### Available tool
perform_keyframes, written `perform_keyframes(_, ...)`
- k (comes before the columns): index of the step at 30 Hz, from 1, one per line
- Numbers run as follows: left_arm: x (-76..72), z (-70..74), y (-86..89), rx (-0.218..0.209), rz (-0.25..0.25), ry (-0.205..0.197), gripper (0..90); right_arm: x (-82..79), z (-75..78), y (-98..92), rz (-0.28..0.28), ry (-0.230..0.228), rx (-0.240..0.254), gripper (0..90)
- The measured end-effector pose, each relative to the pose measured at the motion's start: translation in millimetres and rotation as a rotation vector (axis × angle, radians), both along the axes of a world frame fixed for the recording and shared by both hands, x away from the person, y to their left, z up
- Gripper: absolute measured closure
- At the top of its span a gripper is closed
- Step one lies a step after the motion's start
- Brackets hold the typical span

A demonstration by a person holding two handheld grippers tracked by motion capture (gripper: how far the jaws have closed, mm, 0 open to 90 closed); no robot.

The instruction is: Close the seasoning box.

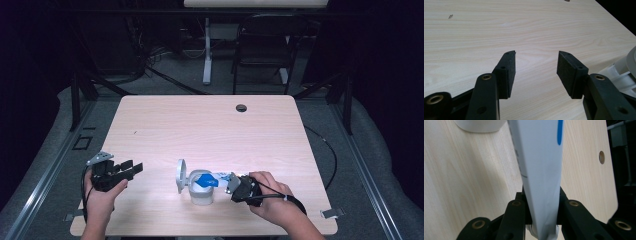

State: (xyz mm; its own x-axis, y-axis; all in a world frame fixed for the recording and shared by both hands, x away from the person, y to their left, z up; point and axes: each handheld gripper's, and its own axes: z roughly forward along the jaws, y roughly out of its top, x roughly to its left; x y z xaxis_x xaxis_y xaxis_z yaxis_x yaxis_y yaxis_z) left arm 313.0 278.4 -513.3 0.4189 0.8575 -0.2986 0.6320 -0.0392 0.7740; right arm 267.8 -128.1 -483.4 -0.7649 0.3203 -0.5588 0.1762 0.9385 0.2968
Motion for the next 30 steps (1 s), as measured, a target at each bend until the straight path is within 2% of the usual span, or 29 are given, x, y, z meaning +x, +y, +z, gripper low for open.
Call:
perform_keyframes(9, -1.9, 2.3, -7.9, 0.016, -0.015, -0.010, 49.4, -0.3, -11.0, -11.2, -0.025, 0.026, 0.130, 78.4)
perform_keyframes(17, -1.8, 0.8, -10.4, 0.020, -0.023, -0.004, 49.4, -2.0, -14.5, -15.1, -0.024, 0.027, 0.189, 78.8)
perform_keyframes(18, -1.8, 0.7, -10.7, 0.022, -0.022, -0.005, 49.4, -2.2, -16.9, -15.1, -0.025, 0.028, 0.215, 78.8)
perform_keyframes(19, -1.8, 0.7, -10.8, 0.023, -0.022, -0.005, 49.4, -2.2, -17.6, -15.4, -0.027, 0.029, 0.217, 78.9)
perform_keyframes(20, -1.8, 0.8, -10.8, 0.023, -0.024, -0.002, 49.4, -2.1, -20.0, -15.5, -0.028, 0.029, 0.238, 78.9)
perform_keyframes(21, -1.9, 0.8, -10.9, 0.024, -0.024, -0.003, 49.4, -2.2, -19.9, -16.0, -0.028, 0.036, 0.227, 79.0)
perform_keyframes(22, -1.9, 0.6, -11.1, 0.023, -0.024, -0.003, 49.4, -2.3, -21.9, -16.0, -0.028, 0.036, 0.247, 79.0)
perform_keyframes(24, -2.0, 0.8, -10.9, 0.023, -0.023, -0.005, 49.4, -2.4, -22.8, -16.6, -0.027, 0.039, 0.253, 79.1)
perform_keyframes(26, -2.0, 0.7, -10.9, 0.023, -0.021, -0.010, 49.4, -2.6, -24.6, -17.5, -0.029, 0.033, 0.285, 79.2)
perform_keyframes(27, -2.1, 0.9, -10.8, 0.022, -0.021, -0.010, 49.4, -2.3, -23.3, -18.2, -0.031, 0.039, 0.281, 79.3)
perform_keyframes(30, -2.3, 1.0, -11.0, 0.022, -0.021, -0.010, 49.4, -1.1, -24.0, -19.1, -0.039, 0.044, 0.313, 79.4)
